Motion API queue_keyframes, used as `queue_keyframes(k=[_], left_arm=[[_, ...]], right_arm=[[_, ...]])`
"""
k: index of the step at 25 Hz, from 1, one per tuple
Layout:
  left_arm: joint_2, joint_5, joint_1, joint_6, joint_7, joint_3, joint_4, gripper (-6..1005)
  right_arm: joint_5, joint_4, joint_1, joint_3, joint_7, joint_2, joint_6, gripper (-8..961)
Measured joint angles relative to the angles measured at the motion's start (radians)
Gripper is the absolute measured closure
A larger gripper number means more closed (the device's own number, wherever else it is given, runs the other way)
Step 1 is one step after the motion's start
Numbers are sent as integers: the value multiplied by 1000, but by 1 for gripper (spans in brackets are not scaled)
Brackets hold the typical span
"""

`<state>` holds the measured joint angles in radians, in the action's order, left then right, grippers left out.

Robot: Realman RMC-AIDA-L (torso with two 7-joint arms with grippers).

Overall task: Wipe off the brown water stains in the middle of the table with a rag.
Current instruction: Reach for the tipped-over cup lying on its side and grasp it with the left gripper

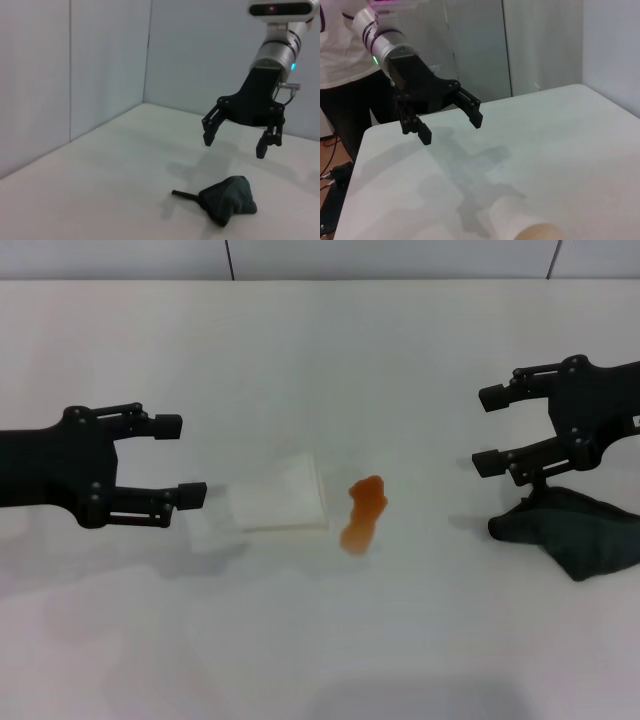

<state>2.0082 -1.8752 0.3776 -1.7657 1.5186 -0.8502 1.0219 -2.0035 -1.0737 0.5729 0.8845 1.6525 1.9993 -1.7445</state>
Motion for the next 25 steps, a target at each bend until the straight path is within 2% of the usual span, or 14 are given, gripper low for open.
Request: queue_keyframes(k=[5, 9, 11, 15, 20, 25], left_arm=[[-29, -69, 37, -26, 136, -3, 60, 109], [-43, -205, 102, -50, 257, -13, 108, 108], [-47, -296, 162, -66, 299, -29, 115, 108], [-47, -386, 241, -71, 307, -45, 118, 108], [-49, -434, 302, -53, 302, -96, 118, 108], [-27, -509, 322, -12, 297, -144, 114, 107]], right_arm=[[3, 0, -6, -1, -11, 1, 1, 111], [4, 0, -7, -1, -20, 2, 1, 111], [4, 0, -7, 0, -23, 4, 1, 111], [3, 4, -7, 8, -23, 6, 1, 111], [-7, 12, -7, 17, -24, 7, 5, 111], [-8, 12, -7, 74, -28, 7, 30, 111]])
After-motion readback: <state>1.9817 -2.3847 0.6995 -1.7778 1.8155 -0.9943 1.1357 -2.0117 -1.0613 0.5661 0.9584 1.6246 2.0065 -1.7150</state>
